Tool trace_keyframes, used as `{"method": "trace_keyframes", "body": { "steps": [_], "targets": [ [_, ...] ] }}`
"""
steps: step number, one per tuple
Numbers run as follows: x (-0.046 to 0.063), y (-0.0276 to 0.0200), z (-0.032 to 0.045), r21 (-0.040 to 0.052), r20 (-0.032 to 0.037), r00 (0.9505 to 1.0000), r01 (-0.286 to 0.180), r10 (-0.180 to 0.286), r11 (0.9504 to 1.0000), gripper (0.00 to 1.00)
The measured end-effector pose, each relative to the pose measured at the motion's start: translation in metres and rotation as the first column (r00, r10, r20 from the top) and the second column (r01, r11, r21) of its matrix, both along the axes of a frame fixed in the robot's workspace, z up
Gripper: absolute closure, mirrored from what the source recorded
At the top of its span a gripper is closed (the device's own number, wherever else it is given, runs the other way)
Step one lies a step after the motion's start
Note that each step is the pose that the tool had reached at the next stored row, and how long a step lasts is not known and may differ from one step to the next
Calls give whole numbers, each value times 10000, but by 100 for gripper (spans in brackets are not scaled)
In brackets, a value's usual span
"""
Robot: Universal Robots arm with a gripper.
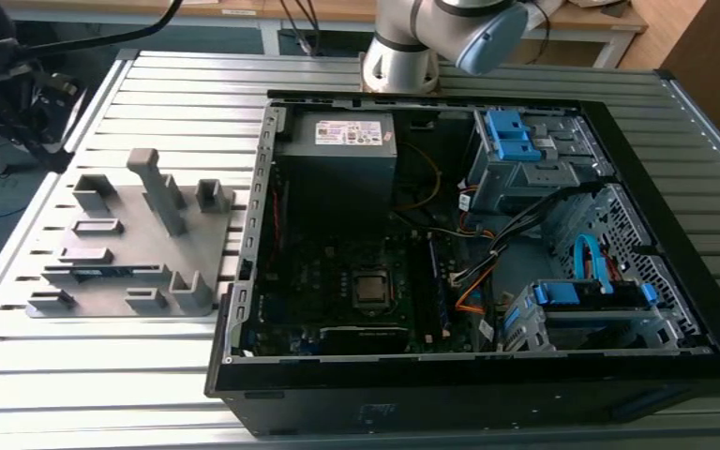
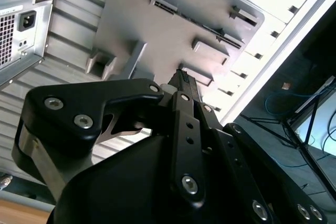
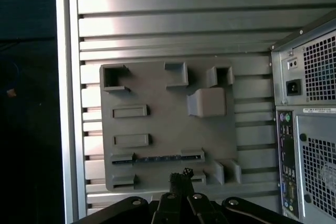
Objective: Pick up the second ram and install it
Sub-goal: 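Reach for the second ram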
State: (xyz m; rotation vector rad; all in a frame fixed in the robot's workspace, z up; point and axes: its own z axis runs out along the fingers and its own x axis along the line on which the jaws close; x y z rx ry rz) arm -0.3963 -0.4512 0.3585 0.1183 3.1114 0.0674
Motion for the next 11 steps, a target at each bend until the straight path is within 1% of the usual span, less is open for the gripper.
{"method": "trace_keyframes", "body": {
  "steps": [11],
  "targets": [
    [-158, -93, -110, 0, 1, 10000, 0, 0, 10000, 90]
  ]
}}
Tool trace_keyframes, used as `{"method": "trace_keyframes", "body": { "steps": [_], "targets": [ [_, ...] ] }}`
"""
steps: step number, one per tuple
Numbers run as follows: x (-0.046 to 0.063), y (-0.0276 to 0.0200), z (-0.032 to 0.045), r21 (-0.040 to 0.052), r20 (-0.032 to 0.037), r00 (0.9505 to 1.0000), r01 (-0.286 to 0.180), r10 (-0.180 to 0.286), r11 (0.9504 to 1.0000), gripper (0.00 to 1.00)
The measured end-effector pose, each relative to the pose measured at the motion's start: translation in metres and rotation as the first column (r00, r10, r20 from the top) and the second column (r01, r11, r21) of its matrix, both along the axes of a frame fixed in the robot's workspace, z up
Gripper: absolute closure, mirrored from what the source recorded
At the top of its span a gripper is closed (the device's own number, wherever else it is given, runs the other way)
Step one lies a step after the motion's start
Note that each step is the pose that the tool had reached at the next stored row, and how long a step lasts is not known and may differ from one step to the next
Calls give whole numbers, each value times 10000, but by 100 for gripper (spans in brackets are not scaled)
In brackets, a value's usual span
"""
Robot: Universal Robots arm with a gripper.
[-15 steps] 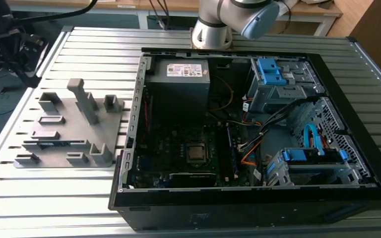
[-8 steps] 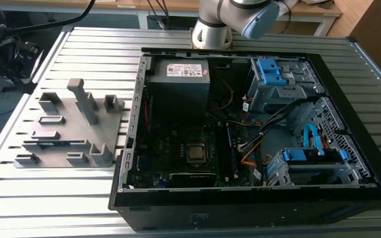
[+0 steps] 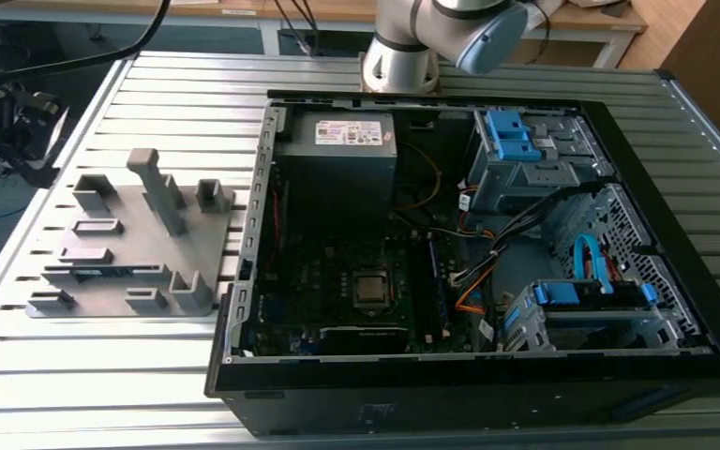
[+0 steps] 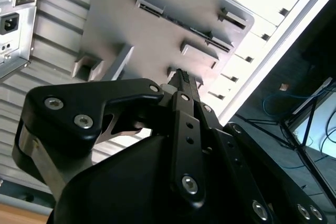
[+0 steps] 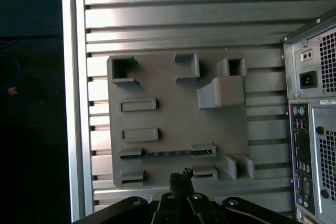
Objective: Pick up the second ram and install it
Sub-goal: 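Reach for the second ram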
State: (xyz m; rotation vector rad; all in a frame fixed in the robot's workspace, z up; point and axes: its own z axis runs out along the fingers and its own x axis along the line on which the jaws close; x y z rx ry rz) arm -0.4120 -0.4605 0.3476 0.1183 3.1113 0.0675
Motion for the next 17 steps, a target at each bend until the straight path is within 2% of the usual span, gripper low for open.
{"method": "trace_keyframes", "body": {
  "steps": [7, 17],
  "targets": [
    [-88, -65, -85, -1, -2, 10000, 0, 0, 10000, 90],
    [-164, -120, -268, 0, -1, 10000, 0, 0, 10000, 90]
  ]
}}
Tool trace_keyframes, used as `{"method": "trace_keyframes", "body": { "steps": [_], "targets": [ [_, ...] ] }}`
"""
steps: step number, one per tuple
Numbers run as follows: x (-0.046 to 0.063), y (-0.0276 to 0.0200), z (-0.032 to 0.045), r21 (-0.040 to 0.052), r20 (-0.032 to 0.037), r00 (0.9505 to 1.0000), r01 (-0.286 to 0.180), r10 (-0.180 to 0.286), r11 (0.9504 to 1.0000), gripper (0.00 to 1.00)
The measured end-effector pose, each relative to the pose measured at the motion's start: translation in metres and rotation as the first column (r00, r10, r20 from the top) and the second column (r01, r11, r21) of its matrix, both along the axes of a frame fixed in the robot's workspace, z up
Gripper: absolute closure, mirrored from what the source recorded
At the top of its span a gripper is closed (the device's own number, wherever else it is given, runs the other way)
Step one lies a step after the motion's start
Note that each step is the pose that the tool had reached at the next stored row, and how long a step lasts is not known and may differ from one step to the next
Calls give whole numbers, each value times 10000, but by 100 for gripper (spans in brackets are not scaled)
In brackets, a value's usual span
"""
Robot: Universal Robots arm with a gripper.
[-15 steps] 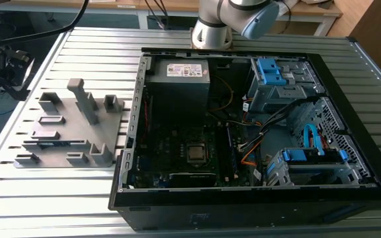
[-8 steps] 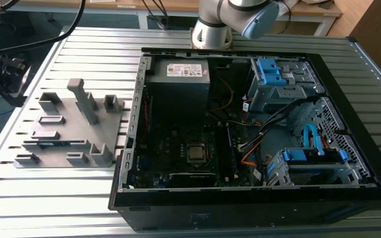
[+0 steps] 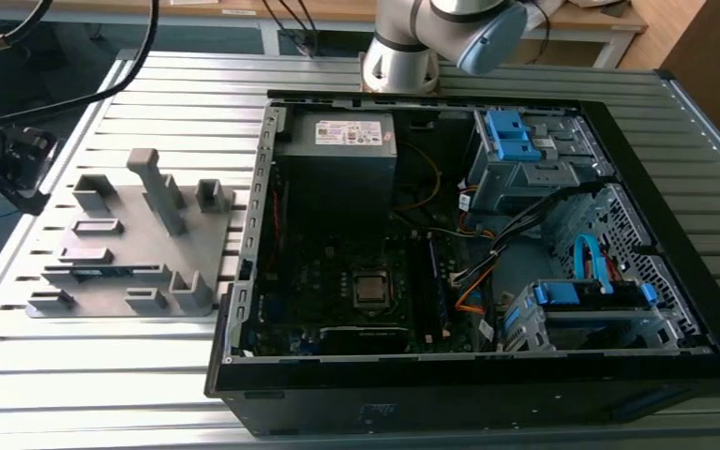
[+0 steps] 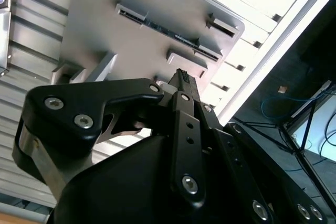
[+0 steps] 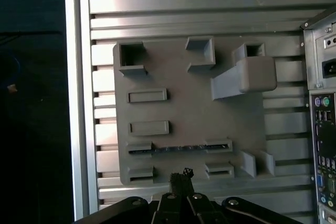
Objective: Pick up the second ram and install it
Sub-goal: 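Reach for the second ram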
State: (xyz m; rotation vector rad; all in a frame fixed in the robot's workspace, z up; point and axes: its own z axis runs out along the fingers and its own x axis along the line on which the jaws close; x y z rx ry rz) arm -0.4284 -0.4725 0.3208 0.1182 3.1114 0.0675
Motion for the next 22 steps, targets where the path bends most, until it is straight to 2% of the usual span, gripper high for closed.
{"method": "trace_keyframes", "body": {
  "steps": [22],
  "targets": [
    [-221, -155, -400, 0, 0, 10000, 2, -2, 10000, 90]
  ]
}}
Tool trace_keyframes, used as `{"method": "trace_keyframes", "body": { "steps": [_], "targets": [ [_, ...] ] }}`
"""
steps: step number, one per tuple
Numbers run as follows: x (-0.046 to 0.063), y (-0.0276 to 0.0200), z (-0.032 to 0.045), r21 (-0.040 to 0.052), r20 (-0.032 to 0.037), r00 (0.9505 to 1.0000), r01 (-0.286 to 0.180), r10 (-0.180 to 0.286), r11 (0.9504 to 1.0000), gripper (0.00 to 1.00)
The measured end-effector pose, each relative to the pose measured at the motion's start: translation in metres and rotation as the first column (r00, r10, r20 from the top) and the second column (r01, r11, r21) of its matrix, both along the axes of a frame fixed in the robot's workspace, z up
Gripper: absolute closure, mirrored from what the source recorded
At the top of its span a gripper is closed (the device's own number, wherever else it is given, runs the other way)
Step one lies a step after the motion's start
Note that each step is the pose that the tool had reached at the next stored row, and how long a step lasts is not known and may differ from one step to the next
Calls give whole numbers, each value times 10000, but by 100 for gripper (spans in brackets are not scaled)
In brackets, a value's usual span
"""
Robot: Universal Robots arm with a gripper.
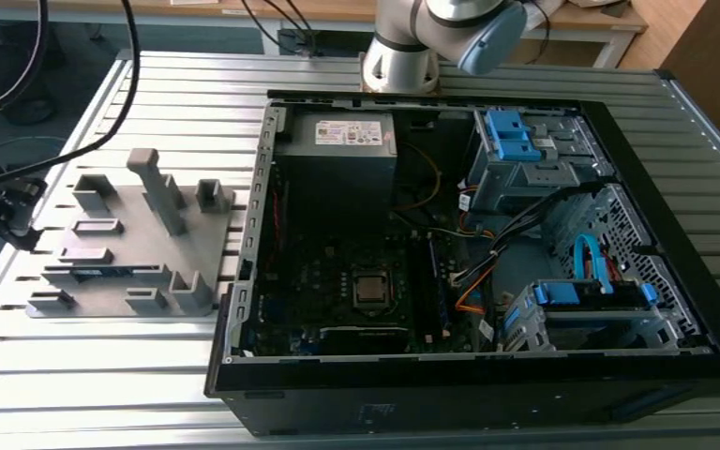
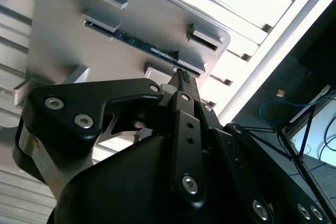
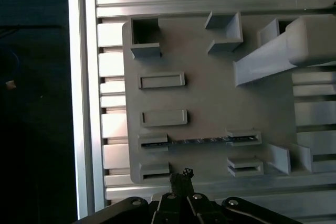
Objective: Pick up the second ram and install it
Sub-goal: 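Reach for the second ram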
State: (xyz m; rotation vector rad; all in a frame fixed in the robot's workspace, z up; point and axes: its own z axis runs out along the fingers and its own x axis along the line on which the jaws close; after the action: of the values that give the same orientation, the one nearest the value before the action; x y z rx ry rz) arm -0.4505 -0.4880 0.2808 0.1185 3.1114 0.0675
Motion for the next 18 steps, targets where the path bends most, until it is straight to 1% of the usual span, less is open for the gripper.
{"method": "trace_keyframes", "body": {
  "steps": [3, 6, 10, 16, 18],
  "targets": [
    [-14, -22, -56, 1, 1, 10000, -3, 3, 10000, 90],
    [-9, -27, -108, -3, -7, 10000, -9, 9, 10000, 90],
    [61, -28, -179, -33, -19, 10000, -70, 69, 10000, 90],
    [198, -26, -289, -49, -24, 9999, -149, 149, 9999, 90],
    [245, -17, -325, -50, -25, 9999, -156, 156, 9999, 90]
  ]
}}
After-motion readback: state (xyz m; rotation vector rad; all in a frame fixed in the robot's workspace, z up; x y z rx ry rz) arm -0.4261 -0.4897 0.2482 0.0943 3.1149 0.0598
